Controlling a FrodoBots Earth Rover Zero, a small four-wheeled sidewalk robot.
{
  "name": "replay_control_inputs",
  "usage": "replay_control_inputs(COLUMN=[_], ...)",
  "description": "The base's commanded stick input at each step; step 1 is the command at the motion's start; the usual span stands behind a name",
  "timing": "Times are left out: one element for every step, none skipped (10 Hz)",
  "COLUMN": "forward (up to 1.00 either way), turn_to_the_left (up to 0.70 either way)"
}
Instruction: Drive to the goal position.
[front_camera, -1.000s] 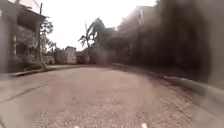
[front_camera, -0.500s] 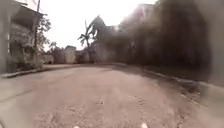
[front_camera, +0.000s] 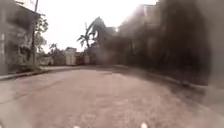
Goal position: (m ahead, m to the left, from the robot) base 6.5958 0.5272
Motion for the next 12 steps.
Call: replay_control_inputs(forward=[1.0,1.0,1.0,1.0,1.0,1.0,1.0,1.0,1.0,1.0,1.0,1.0], turn_to_the_left=[0.0,0.0,0.0,0.0,0.0,0.0,0.0,0.0,0.0,0.0,0.0,0.0])
